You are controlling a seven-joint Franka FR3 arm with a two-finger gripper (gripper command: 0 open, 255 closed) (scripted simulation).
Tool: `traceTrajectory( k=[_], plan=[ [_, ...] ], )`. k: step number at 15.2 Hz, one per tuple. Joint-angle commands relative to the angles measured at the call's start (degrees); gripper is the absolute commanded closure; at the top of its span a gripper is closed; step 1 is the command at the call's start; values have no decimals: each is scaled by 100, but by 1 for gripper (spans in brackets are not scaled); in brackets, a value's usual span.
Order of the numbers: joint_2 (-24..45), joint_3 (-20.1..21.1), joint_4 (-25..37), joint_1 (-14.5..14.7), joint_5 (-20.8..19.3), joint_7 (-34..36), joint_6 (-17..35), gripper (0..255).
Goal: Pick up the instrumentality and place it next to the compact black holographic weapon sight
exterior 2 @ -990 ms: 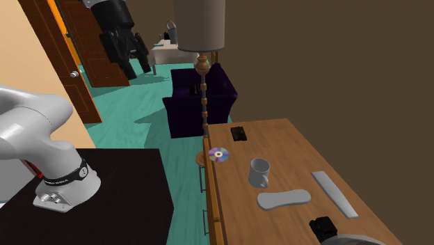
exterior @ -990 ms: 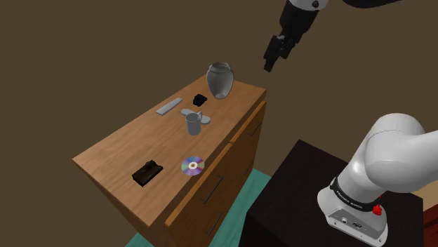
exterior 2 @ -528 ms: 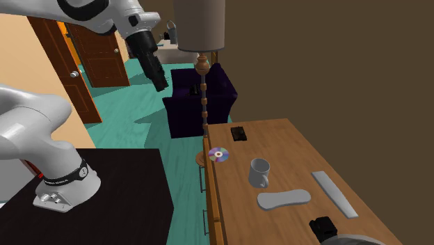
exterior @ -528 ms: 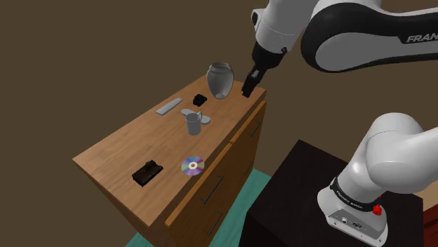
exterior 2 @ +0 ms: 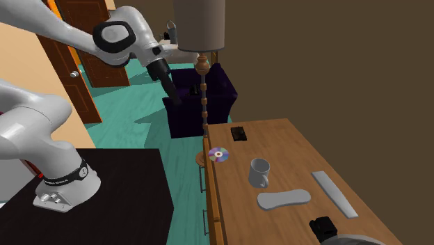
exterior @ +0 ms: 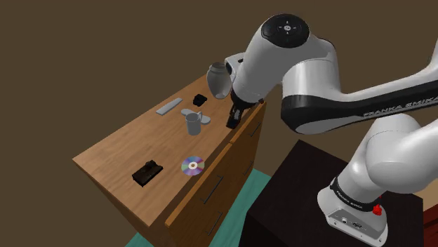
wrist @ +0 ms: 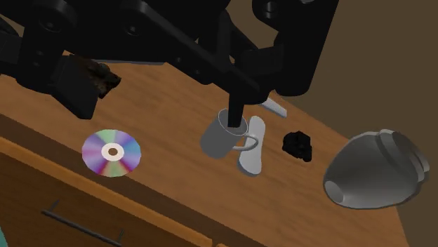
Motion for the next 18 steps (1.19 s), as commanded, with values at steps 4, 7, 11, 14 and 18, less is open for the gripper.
traceTrajectory(
  k=[4,7,11,14,18],
  plan=[
    [775,966,-162,-531,-1119,718,974,0],
    [1306,1762,-133,-1172,-2188,1461,1401,0],
    [2271,3124,144,-2365,-4287,2936,1425,0],
    [3650,3939,473,-2938,-6225,4077,470,0],
    [5506,3476,777,-2205,-8049,4648,-1067,0]
  ],
)
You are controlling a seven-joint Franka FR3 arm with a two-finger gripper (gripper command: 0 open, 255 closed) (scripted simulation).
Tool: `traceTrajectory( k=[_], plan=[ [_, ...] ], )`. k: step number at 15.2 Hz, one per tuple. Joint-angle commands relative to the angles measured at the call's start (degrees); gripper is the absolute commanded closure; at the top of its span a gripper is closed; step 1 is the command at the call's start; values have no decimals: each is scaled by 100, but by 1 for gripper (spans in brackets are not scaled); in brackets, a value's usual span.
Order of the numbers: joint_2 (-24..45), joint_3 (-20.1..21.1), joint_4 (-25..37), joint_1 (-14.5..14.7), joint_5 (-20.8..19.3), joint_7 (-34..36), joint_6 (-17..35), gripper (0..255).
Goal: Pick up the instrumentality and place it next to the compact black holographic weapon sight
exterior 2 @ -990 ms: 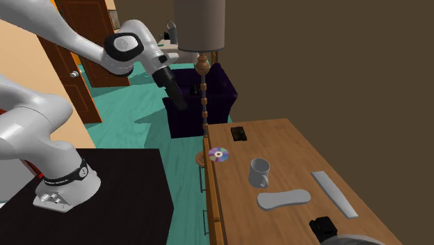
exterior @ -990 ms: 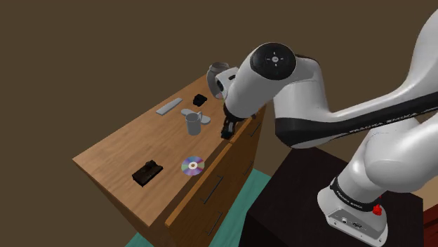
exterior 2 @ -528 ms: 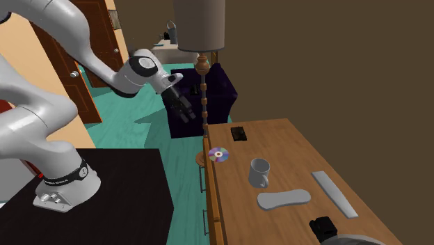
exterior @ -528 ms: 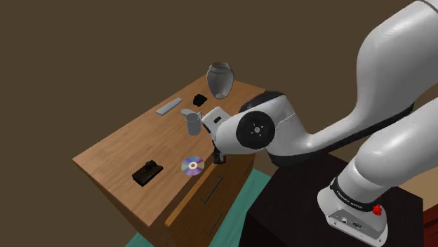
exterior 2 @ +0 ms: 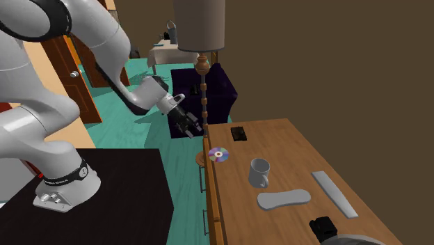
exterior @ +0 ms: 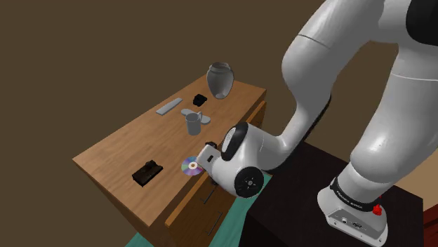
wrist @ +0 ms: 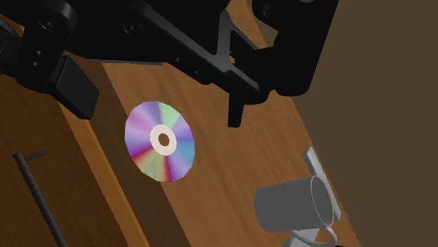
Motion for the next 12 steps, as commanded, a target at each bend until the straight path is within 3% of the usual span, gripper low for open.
traceTrajectory(
  k=[1,7,12],
  plan=[
    [796,-341,137,477,-811,208,-677,0],
    [2391,-1491,608,1599,-2467,224,-1741,0],
    [2629,-1707,841,1607,-2719,181,-1688,0]
  ],
)
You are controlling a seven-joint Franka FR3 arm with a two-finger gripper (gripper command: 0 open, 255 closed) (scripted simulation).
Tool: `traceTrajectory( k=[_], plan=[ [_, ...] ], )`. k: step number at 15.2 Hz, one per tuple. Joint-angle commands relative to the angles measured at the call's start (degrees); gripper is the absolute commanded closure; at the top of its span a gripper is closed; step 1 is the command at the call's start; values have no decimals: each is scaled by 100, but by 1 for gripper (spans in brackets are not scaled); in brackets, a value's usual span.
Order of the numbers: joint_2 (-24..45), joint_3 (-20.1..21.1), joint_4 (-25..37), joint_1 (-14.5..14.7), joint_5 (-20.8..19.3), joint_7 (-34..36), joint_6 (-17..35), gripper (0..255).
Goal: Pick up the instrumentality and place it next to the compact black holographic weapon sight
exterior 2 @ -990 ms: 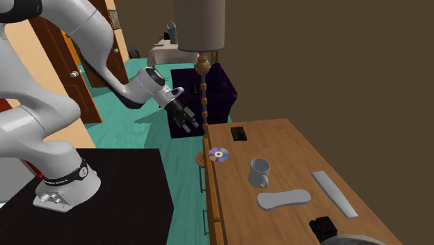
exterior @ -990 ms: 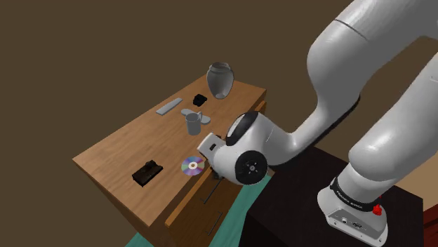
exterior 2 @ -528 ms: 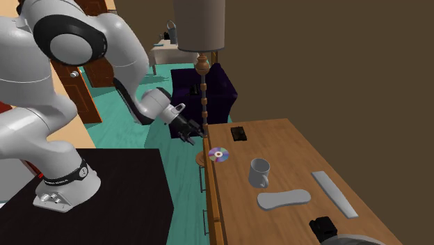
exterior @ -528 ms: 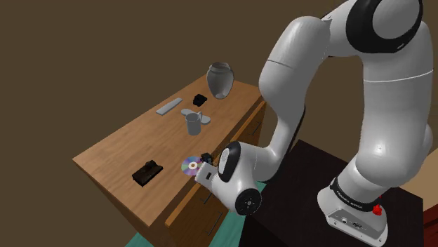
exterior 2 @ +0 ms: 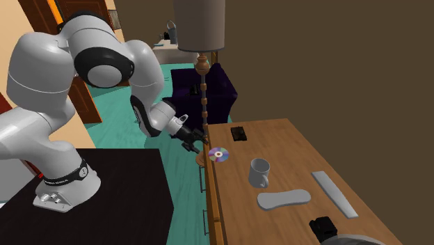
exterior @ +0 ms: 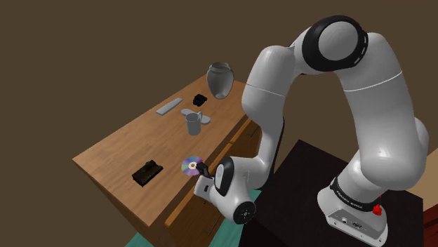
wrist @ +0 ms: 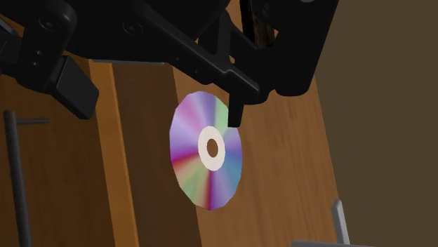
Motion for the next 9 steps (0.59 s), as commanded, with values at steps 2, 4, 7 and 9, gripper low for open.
traceTrajectory(
  k=[2,4,7,9],
  plan=[
    [166,-158,156,-9,-200,-22,46,0],
    [258,-233,255,-9,-290,-43,73,0],
    [258,-233,255,-9,-290,-43,73,0],
    [258,-233,255,-9,-290,-43,73,0]
  ],
)
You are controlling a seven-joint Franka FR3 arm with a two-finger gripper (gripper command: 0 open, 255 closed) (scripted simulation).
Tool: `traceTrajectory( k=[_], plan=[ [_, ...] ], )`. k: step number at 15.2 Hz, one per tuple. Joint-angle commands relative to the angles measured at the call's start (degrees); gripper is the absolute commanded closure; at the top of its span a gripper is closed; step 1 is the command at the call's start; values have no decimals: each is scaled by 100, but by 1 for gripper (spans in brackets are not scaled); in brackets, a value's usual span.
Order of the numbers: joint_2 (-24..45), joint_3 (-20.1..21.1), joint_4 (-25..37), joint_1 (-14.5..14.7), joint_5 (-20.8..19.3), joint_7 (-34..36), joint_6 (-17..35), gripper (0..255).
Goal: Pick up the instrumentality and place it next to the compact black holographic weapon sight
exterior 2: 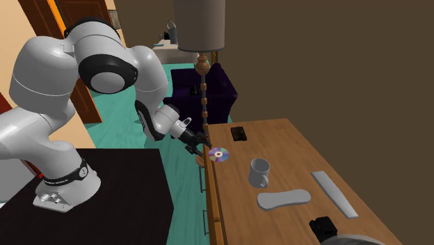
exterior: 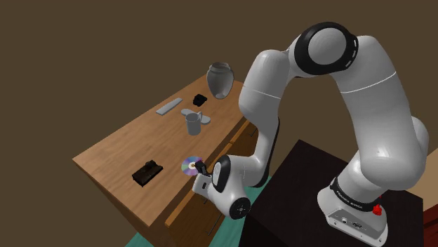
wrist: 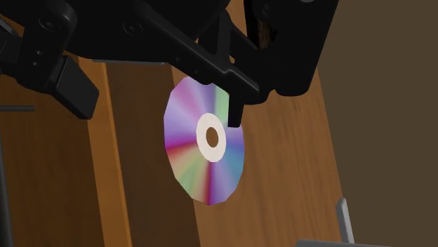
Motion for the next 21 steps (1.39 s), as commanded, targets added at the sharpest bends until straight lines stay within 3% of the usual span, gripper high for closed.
traceTrajectory(
  k=[1,2,3,12,21],
  plan=[
    [2,-1,2,0,-2,0,1,0],
    [1,-1,1,0,-1,0,0,0],
    [1,-1,1,0,-1,0,0,255],
    [2,-1,2,0,-2,0,1,255],
    [-783,417,-307,-338,497,-295,344,255]
  ],
)
